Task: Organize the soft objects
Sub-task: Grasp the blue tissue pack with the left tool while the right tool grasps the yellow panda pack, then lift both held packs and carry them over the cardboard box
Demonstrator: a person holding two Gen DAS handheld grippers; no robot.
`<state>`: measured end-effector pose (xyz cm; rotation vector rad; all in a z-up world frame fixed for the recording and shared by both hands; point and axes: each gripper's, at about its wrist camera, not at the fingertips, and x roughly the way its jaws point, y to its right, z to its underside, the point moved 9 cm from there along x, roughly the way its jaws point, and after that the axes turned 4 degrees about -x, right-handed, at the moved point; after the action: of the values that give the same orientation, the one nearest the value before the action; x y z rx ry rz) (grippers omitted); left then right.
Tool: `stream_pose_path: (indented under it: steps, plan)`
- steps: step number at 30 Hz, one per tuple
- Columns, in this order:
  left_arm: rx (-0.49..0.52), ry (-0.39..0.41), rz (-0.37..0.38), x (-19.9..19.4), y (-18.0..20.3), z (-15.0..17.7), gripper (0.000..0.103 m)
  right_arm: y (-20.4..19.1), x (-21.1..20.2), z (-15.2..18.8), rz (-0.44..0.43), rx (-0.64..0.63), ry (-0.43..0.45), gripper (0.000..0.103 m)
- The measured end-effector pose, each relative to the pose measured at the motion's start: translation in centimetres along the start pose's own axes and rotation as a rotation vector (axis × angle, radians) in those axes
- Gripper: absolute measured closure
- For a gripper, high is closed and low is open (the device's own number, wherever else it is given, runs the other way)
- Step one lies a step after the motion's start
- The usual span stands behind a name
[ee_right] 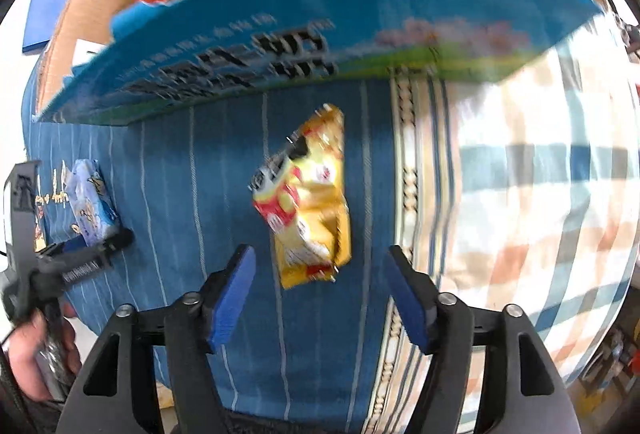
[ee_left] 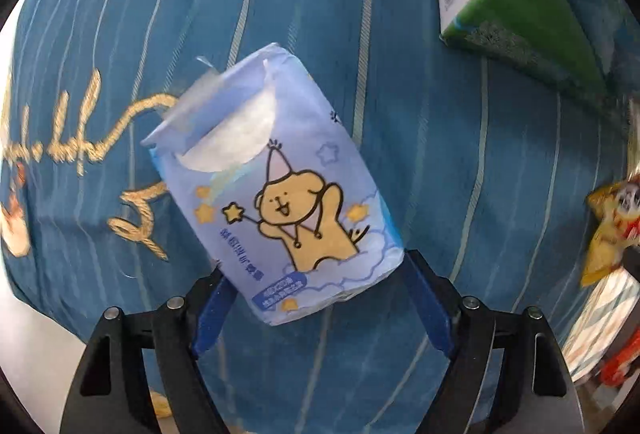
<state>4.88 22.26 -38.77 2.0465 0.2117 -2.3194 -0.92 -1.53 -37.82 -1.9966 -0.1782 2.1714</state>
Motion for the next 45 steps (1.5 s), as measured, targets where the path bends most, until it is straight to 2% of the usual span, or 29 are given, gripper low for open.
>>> stream_pose_path:
  steps: [2,4,5,6,7,9,13,17,18,19,21,23,25,28,30,33,35,39,43,45]
  plan:
    - [-0.040,0.001,0.032,0.4,1.2,0.2,0.023,-0.3,0.6,-0.7,0.008,-0.012,-0.006,0.033]
    - [-0.137,0.001,0.104,0.9,0.7,-0.5,0.027,-0.8,0.9,-1.6,0.019,-0.017,-0.017,0.033]
    - [-0.173,0.008,0.123,1.3,0.4,-0.9,0.031,-1.5,0.9,-1.5,0.022,-0.026,-0.025,0.037]
    - [-0.197,0.015,0.133,1.2,0.1,-1.3,0.036,-1.4,1.2,-1.5,0.036,-0.028,-0.029,0.057]
    - [-0.224,0.033,0.149,1.1,-0.1,-1.3,0.040,-1.0,1.4,-1.3,0.058,-0.028,-0.037,0.058]
    - [-0.236,0.059,0.155,0.7,-0.4,-1.2,0.043,-0.8,1.3,-1.2,0.043,-0.024,-0.030,0.059]
    - [-0.202,0.089,0.151,0.4,-1.2,0.0,0.045,0.7,0.7,0.7,0.031,-0.027,-0.045,0.061]
    - [-0.160,0.086,0.166,-0.3,-0.5,1.1,0.045,2.6,-0.1,3.0,0.014,-0.017,-0.055,0.062]
    - [-0.109,0.055,0.192,0.0,0.6,2.1,0.044,3.1,-0.3,3.6,0.009,-0.014,-0.059,0.062]
    - [-0.071,0.033,0.189,-0.7,1.8,4.3,0.043,3.6,-0.5,4.3,0.003,-0.012,-0.065,0.062]
    - [0.001,0.011,0.167,-0.7,3.0,6.4,0.042,4.2,-0.8,5.0,-0.003,-0.010,-0.068,0.062]
    - [0.002,-0.018,0.173,-0.5,3.5,8.0,0.039,4.5,-0.9,4.9,-0.010,-0.007,-0.073,0.061]
    - [-0.046,-0.054,0.210,-0.3,3.4,9.4,0.038,4.8,-0.9,4.7,-0.028,0.015,-0.074,0.060]
    - [-0.147,-0.067,0.277,-0.5,2.2,10.5,0.031,5.2,-0.7,4.8,-0.061,0.043,-0.082,0.039]
    - [-0.215,-0.069,0.315,0.1,0.1,10.6,0.028,4.9,-0.9,3.6,-0.060,0.041,-0.063,0.032]
    - [-0.283,-0.094,0.340,0.4,-0.8,11.3,0.028,3.9,-0.9,2.8,-0.046,0.015,-0.055,0.029]
    - [-0.281,-0.104,0.338,0.8,-1.0,11.7,0.028,3.2,-0.8,2.6,-0.047,0.003,-0.061,0.029]
    - [-0.339,-0.112,0.338,1.2,-1.9,9.9,0.028,1.8,-0.7,3.0,-0.049,-0.015,-0.069,0.029]
    - [-0.434,-0.105,0.318,3.2,-2.5,8.5,0.030,0.8,0.4,3.4,-0.048,0.005,-0.081,0.029]
    - [-0.422,-0.082,0.268,3.7,-2.1,8.2,0.033,0.2,1.3,3.5,-0.043,0.015,-0.091,0.029]
